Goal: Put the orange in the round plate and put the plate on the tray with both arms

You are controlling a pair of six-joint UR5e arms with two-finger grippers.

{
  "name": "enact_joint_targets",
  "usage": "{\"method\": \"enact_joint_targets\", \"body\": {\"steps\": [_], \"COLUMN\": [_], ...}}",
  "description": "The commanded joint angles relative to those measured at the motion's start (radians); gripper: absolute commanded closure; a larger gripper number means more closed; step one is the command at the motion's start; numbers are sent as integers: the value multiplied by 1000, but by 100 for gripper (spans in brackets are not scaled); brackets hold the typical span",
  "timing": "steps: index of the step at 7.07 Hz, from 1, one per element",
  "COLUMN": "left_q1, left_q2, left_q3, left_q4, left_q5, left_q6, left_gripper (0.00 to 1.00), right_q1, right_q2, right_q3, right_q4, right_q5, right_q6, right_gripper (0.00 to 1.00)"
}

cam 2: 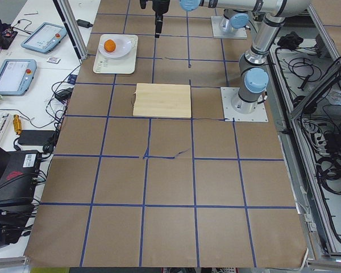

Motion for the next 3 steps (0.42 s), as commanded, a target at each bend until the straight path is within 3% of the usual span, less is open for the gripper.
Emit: {"method": "enact_joint_targets", "body": {"steps": [1,3], "left_q1": [0,1], "left_q2": [0,0], "left_q3": [0,0], "left_q4": [0,0], "left_q5": [0,0], "left_q6": [0,0], "left_gripper": [0,0], "right_q1": [-1,-1], "right_q2": [3,3], "right_q3": [-5,-6], "right_q4": [-2,-8], "right_q5": [3,4], "right_q6": [0,0], "right_gripper": [0,0]}}
